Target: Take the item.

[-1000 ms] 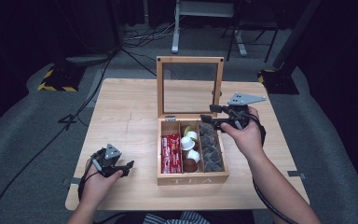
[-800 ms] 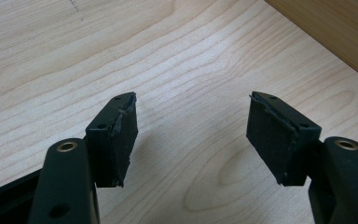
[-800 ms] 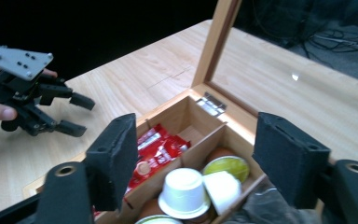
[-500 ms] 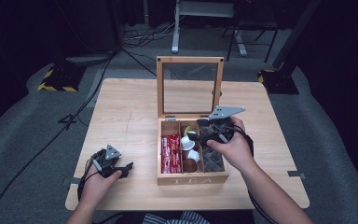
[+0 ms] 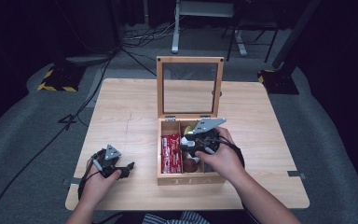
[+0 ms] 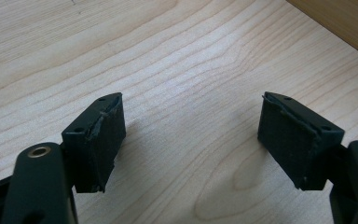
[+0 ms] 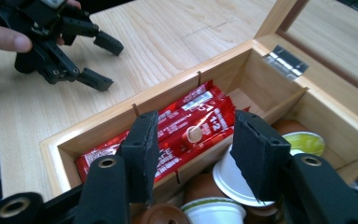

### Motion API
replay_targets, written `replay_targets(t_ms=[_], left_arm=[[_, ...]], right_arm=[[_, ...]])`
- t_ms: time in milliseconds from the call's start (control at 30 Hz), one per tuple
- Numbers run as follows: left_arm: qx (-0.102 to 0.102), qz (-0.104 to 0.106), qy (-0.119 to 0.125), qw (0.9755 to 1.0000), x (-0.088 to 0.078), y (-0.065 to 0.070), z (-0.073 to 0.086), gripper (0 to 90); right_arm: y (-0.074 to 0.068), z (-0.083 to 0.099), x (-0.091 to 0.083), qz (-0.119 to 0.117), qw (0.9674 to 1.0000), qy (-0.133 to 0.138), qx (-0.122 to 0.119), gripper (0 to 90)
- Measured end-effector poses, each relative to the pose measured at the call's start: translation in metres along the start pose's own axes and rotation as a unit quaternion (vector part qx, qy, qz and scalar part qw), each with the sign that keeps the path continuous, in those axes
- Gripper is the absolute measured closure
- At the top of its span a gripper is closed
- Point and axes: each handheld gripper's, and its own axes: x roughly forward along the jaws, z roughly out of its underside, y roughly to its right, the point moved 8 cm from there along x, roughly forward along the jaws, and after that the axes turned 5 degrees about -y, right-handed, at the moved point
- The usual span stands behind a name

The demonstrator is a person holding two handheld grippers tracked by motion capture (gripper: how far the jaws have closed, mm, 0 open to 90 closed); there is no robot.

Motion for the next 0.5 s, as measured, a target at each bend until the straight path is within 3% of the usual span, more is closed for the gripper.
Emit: replay_targets(t_ms=[167, 233, 500], left_arm=[[-0.001, 0.0, 0.001, 1.0, 0.0, 0.0, 0.0, 22.7], [-0.003, -0.001, 0.001, 1.0, 0.001, 0.0, -0.001, 22.3], [-0.002, -0.001, 0.001, 1.0, 0.001, 0.0, -0.001, 22.1]], right_arm=[[-0.004, 0.001, 0.01, 0.017, 0.9998, -0.005, -0.005, 50.6], [-0.007, 0.004, 0.014, 0.014, 0.9996, -0.018, 0.017, 51.6], [-0.015, 0.008, 0.033, 0.005, 0.9988, -0.044, 0.022, 47.0]])
